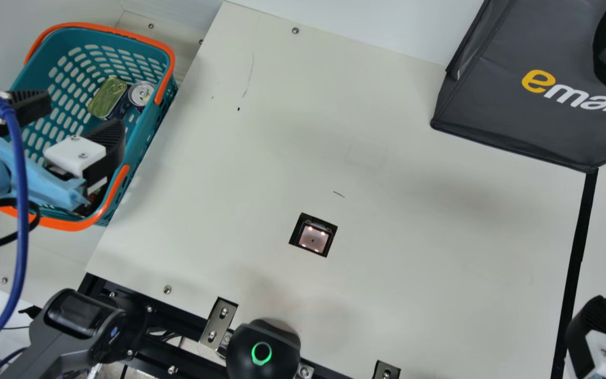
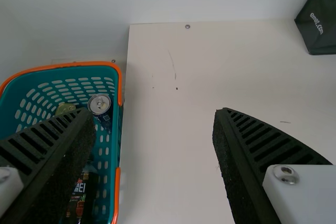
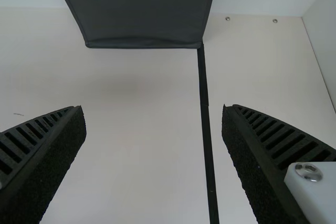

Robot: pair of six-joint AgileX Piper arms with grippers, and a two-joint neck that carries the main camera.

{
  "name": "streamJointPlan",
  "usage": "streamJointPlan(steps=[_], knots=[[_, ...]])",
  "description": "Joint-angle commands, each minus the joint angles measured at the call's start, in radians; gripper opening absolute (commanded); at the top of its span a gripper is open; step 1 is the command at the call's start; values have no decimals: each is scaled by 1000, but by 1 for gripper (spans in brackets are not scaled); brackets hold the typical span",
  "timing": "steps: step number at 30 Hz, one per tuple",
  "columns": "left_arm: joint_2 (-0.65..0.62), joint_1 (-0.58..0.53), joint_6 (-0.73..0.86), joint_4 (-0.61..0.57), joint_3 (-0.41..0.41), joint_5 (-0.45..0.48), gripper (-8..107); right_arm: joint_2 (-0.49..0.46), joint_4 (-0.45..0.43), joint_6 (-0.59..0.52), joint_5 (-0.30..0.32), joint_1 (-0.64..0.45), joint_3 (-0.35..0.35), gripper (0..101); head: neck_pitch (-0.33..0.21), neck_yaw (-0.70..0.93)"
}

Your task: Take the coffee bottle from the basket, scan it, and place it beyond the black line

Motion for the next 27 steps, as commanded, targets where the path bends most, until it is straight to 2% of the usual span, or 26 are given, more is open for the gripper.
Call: streamJointPlan(steps=[1, 14, 27], knots=[[0, 0, 0, 0, 0, 0, 90, 0, 0, 0, 0, 0, 0, 91, -26, 2], [26, 15, -20, 13, -11, 5, 90, 0, 0, 0, 0, 0, 0, 91, -26, 2], [82, 162, 27, -20, -15, -19, 90, 0, 0, 0, 2, 0, 0, 91, -26, 2]])
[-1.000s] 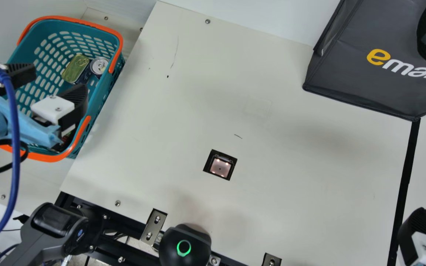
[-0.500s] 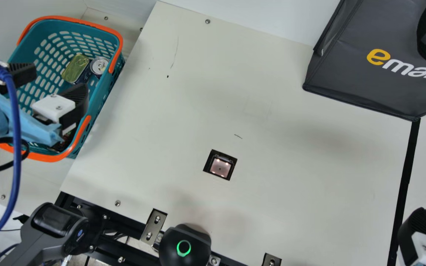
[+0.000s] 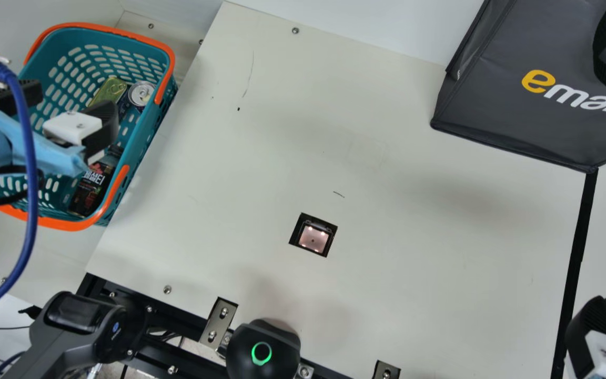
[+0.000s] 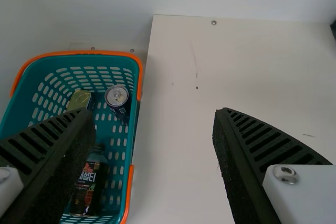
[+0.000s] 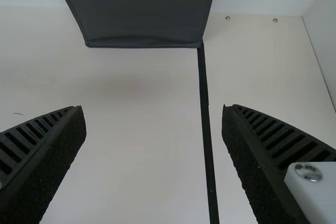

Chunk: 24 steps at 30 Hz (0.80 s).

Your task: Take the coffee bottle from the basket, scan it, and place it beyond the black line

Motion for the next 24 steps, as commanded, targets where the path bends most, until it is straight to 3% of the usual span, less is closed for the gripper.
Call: streamJointPlan(steps=[1, 24], knots=[[9, 41, 21, -12, 1, -8, 90, 0, 0, 0, 0, 0, 0, 91, -26, 2], [162, 545, 351, -168, -11, -146, 90, 0, 0, 0, 0, 0, 0, 91, -26, 2]])
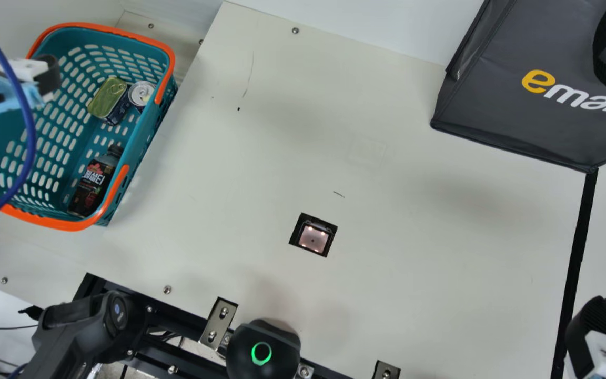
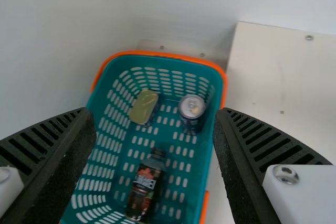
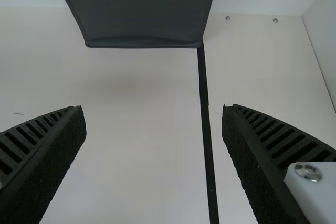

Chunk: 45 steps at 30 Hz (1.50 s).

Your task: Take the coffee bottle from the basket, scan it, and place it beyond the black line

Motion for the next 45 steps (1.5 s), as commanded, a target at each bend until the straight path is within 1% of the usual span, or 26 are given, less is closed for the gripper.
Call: streamJointPlan(steps=[1, 6, 11, 22, 28, 34, 45], knots=[[14, 59, 16, -8, -5, -10, 90, 0, 0, 0, 0, 0, 0, 91, -26, 2], [51, 135, 24, -12, -24, -31, 90, 0, 0, 0, 0, 0, 0, 91, -26, 2], [75, 171, -2, 5, -35, -47, 90, 0, 0, 0, 0, 0, 0, 91, -26, 2], [98, 139, -107, 55, -26, -43, 90, 0, 0, 0, 0, 0, 0, 91, -26, 2], [131, 124, -132, 57, -24, -23, 90, 0, 0, 0, 0, 0, 0, 91, -26, 2], [177, 135, -83, 16, -30, 2, 90, 0, 0, 0, 0, 0, 0, 91, -26, 2], [260, 164, 86, -53, -19, 25, 90, 0, 0, 0, 1, 0, 0, 91, -26, 2]])
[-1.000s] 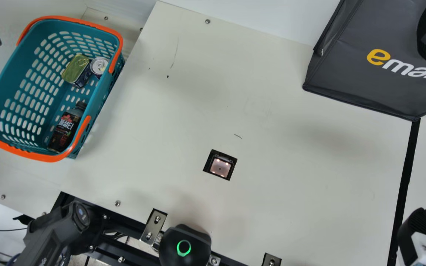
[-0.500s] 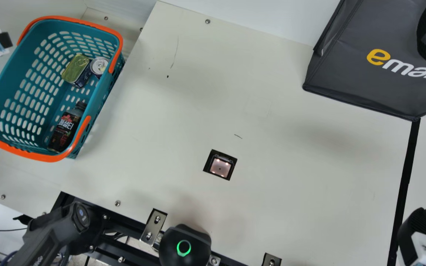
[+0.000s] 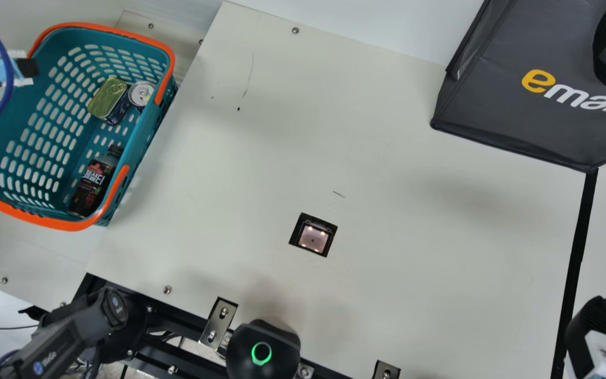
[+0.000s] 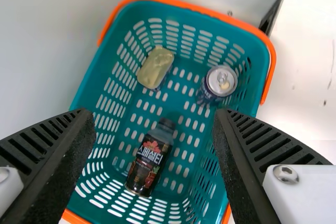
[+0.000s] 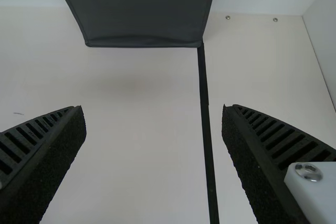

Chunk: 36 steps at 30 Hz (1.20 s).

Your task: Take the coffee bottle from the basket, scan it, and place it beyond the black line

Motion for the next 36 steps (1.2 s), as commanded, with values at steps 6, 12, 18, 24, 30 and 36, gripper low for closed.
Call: streamJointPlan(steps=[6, 12, 18, 24, 30, 36], knots=[[40, 9, 93, -9, 35, -15, 90, 0, 0, 0, 0, 0, 0, 91, -27, 2], [81, 12, 137, -10, 73, -52, 90, 0, 0, 0, 0, 0, 0, 91, -27, 2], [128, 10, 166, -12, 100, -89, 90, 0, 0, 0, 0, 0, 0, 91, -27, 2], [173, 9, 195, -16, 125, -127, 90, 0, 0, 0, 0, 0, 0, 91, -27, 2], [221, 11, 223, -23, 151, -174, 90, 0, 0, 0, 0, 0, 0, 91, -27, 2], [269, 17, 262, -38, 177, -217, 90, 0, 0, 0, 0, 0, 0, 91, -27, 2]])
